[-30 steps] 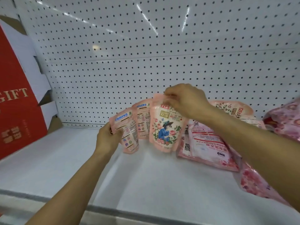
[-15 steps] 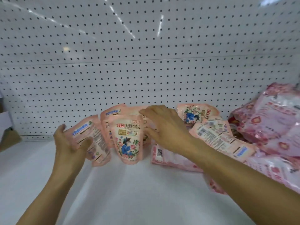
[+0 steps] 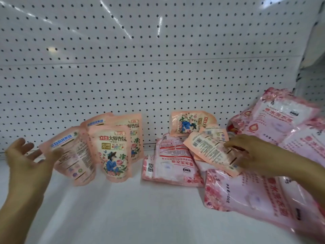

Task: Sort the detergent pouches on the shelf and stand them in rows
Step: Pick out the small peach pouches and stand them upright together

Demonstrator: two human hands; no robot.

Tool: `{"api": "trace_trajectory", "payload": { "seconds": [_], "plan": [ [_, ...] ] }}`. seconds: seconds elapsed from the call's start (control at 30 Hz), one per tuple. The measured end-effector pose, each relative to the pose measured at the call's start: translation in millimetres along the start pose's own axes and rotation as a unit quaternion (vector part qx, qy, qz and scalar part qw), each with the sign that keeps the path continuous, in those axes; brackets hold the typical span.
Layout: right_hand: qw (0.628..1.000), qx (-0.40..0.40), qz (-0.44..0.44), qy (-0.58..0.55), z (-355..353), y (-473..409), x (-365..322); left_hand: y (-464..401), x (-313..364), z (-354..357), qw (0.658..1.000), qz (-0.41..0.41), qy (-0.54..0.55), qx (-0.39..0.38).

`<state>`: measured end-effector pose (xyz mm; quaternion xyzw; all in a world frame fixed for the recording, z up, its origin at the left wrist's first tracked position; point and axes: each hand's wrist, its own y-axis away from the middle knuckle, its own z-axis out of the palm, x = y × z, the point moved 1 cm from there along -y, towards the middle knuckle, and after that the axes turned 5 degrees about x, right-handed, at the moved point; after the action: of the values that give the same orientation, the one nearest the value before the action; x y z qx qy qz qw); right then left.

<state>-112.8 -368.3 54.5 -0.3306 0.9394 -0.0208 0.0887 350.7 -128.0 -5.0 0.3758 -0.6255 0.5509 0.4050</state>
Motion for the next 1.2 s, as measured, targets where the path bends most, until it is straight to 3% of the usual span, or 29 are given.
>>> {"api": "trace_trajectory", "payload": {
  "seconds": [0.03,0.13,0.27,0.43,0.53,0.63,0.73,0.87,1.03,1.13,1.2],
  "plan": [
    [1.000,-0.005,0.002,0.003,0.0,-1.2,-2.7,25.7,33.9,-2.7,0.999,0.015,0.029,0.004],
    [0.998,-0.058,0.009,0.023,1.1,-6.8,-9.3,45.2,57.4,-2.8,0.995,0.101,-0.020,-0.004],
    [0.998,-0.027,0.065,-0.002,3.4,-14.7,-17.8,54.8,71.4,0.0,0.988,0.122,-0.097,-0.022],
    [0.995,-0.010,0.098,-0.032,10.6,-18.9,-16.9,75.3,88.8,10.8,0.971,0.210,-0.098,-0.057],
    [0.992,0.018,0.112,-0.052,9.9,-17.5,-17.9,87.7,96.8,13.5,0.963,0.233,-0.081,-0.110],
    [0.979,0.061,0.114,-0.158,4.0,-20.0,-24.9,114.2,107.7,27.1,0.940,0.252,-0.053,-0.225],
    [0.918,0.083,0.118,-0.370,-8.1,-23.3,-39.1,147.5,116.2,52.2,0.900,0.260,-0.046,-0.348],
    [0.815,0.016,0.103,-0.570,-21.9,-16.9,-67.9,185.0,119.7,85.0,0.848,0.265,-0.084,-0.452],
    [0.709,-0.010,0.060,-0.702,-22.5,-8.8,-104.4,202.9,131.0,90.9,0.853,0.274,-0.025,-0.445],
    [0.618,-0.005,0.054,-0.784,-22.5,-2.8,-121.8,197.5,123.4,85.0,0.855,0.231,0.042,-0.462],
    [0.574,-0.034,0.035,-0.817,-20.5,2.0,-132.2,193.4,119.9,80.0,0.879,0.178,0.143,-0.418]
  ]
}}
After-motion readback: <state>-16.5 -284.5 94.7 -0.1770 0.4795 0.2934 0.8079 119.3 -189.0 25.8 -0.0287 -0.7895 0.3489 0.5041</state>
